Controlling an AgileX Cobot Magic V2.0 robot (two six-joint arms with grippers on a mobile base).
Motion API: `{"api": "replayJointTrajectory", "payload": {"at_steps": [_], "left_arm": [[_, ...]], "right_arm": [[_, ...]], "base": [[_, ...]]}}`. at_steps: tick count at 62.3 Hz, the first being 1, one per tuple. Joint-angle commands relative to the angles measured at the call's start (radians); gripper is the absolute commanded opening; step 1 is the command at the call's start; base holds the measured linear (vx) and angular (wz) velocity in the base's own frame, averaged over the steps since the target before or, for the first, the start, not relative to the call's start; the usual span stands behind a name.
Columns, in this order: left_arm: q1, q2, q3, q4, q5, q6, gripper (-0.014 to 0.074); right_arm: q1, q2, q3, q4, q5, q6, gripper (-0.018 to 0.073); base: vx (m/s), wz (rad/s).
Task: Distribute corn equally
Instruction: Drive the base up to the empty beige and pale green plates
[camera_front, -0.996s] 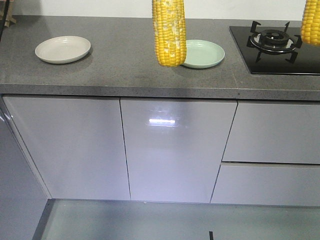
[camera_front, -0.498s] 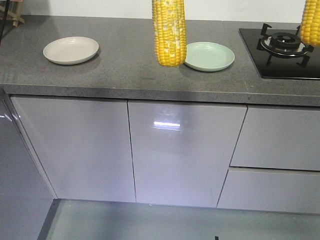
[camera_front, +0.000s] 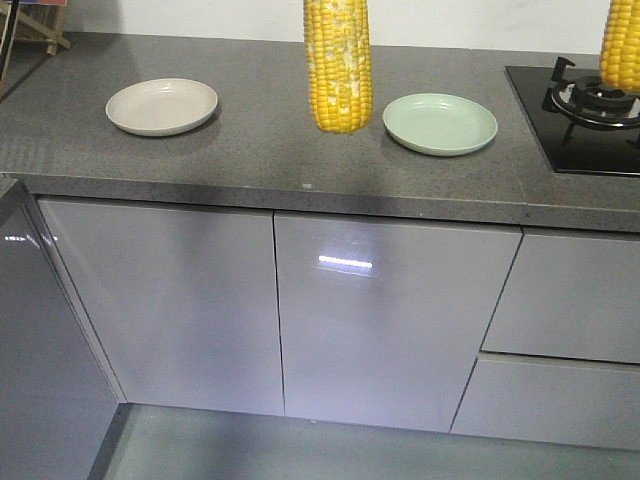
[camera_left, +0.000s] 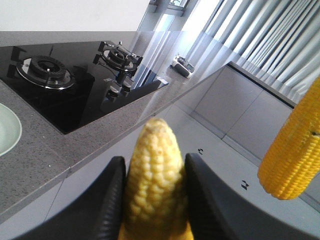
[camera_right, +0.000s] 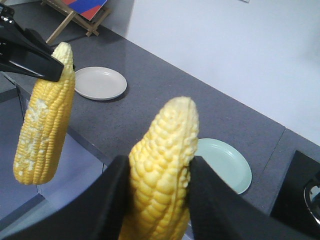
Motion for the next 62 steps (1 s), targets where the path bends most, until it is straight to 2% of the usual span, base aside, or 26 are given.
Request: {"api": "replayJointTrajectory", "payload": {"at_steps": [1, 62], "left_arm": [[0.0, -0.069, -0.067, -0.057, -0.028, -0.011, -0.0007], [0.0, -0.069, -0.067, -0.057, -0.028, -0.011, -0.0007]], "right_arm": [[-0.006, -0.015, -0.021, 0.023, -0.018, -0.003, -0.0004], [-0.006, -0.015, -0.021, 0.023, -0.015, -0.003, -0.0004]], "base": [[0.08, 0.06], [0.09, -0.02]]}}
